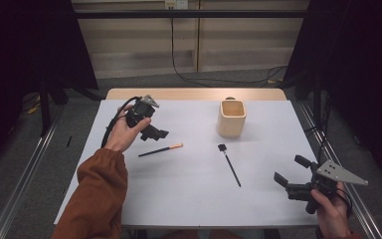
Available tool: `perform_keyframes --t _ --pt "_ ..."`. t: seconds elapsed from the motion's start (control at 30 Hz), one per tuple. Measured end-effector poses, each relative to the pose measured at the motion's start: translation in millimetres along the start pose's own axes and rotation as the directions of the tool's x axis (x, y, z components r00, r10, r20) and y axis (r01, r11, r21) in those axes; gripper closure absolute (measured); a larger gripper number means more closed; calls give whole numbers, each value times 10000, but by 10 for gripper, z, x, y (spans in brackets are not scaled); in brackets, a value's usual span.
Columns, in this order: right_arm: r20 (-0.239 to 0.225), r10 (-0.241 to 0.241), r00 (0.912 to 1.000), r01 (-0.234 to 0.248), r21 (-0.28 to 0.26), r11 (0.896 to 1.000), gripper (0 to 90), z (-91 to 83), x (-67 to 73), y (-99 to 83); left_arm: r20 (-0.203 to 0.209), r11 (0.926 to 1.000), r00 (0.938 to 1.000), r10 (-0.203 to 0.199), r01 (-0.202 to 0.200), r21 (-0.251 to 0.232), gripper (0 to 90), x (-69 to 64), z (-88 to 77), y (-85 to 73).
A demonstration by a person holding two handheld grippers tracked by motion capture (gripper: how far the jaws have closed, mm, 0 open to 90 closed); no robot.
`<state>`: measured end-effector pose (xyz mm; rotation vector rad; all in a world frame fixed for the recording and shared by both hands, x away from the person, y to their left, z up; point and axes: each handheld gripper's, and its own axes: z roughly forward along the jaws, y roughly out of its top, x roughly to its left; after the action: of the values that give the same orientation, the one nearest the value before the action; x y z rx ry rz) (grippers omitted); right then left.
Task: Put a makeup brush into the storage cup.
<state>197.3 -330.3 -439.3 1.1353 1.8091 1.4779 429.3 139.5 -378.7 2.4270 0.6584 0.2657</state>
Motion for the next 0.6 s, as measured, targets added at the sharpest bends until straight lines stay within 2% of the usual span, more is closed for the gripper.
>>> perform_keyframes --t 0.07,0.1,0.13,0.27,0.3,0.33,0.43,0.47,0.57,0.6 --pt "0 -20 10000 20 13 10000 0 0 -1 -1 108 10000 9999 8 -9 88 45 -3 11 -5" --pt "3 -17 10000 17 21 10000 0 0 -3 -2 223 9998 9996 -186 184 93 45 -20 35 -14" --pt "3 -17 10000 17 20 10000 0 0 -3 -2 389 9993 9992 59 -73 369 45 -8 33 -15" --pt "-23 20 10000 -20 31 10000 0 1 -2 -3 532 9978 9984 167 -200 626 45 -29 64 -22" --pt "-31 25 10000 -25 53 10000 0 3 -1 -3 646 9977 9979 71 -114 667 44 -46 98 -28" --pt "-38 17 10000 -17 50 10000 0 4 -1 -3 635 9950 9974 339 -397 920 44 -35 102 -25" --pt "-30 7 10000 -6 46 10000 0 2 1 -3 643 9936 9971 406 -471 1027 45 -42 121 -33" --pt "-37 16 10000 -16 48 10000 0 2 -1 -3 838 9917 9951 519 -613 1133 45 -44 132 -44" --pt "-47 25 10000 -24 58 10000 0 4 -2 -4 841 9906 9950 543 -643 1206 48 -52 150 -59" --pt "-40 18 10000 -17 57 10000 0 4 -2 -4 882 9881 9944 584 -702 1371 51 -42 165 -74"
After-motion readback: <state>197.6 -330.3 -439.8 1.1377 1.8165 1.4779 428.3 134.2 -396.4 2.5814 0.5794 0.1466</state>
